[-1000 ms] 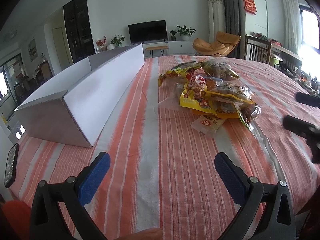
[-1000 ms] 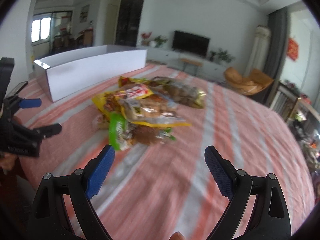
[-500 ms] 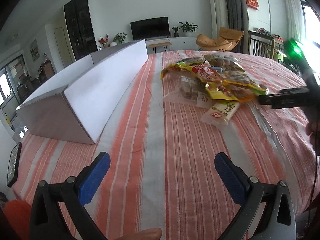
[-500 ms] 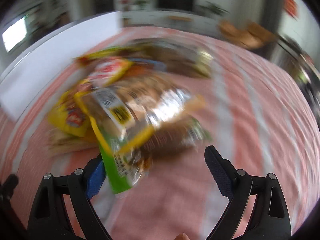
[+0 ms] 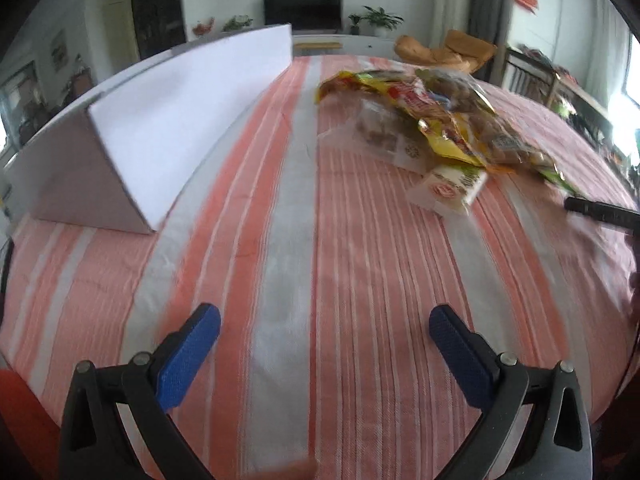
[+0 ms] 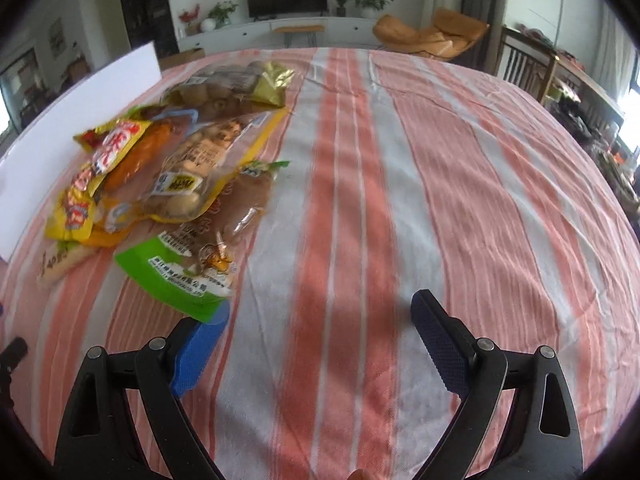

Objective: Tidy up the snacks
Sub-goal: 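Move the left tool to the yellow cartoon-printed snack bag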

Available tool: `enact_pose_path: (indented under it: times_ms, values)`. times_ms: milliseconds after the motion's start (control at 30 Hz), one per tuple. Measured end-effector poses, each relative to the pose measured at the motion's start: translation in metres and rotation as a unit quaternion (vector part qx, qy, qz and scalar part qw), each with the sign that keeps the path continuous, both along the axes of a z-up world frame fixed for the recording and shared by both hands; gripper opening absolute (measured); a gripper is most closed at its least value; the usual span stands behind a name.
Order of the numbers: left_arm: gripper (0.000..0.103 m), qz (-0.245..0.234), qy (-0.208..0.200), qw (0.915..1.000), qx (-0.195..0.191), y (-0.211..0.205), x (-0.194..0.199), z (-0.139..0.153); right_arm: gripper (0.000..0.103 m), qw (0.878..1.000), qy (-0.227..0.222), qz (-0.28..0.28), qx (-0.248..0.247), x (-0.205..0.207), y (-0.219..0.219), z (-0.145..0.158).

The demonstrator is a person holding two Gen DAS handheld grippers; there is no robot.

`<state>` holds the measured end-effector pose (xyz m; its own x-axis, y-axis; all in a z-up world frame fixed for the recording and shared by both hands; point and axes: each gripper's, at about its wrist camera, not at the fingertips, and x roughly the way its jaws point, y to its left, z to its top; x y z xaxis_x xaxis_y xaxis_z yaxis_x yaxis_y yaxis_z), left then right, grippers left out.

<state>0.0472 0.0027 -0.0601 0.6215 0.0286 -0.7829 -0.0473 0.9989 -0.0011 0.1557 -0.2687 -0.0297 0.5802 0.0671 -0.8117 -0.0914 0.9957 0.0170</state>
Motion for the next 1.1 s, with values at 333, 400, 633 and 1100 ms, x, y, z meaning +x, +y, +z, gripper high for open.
enact_pose_path:
  times_ms: [333,400,633,1100]
  values:
    - [0.1,-0.069,0.036,0.9968,0.022,-0.048,0.063,0.055,0.095,1.0,0.0,0.001,-0.008,0.0,0.004,-0.001]
    - [0.101,-0.104,0.022,0.9938,0.034,-0.07,0.086,0.073,0.096,1.0,-0.001,0.001,-0.007,0.0,0.003,-0.001]
    - [0.07,-0.104,0.083,0.9887,0.067,-0.103,0.191,0.043,0.096,1.0,0.0,0.0,-0.006,0.0,0.004,-0.001]
    - [0.048,-0.092,0.087,0.9897,-0.067,-0.013,0.079,0.055,0.096,1.0,0.0,0.0,-0.005,0.0,0.004,-0.001]
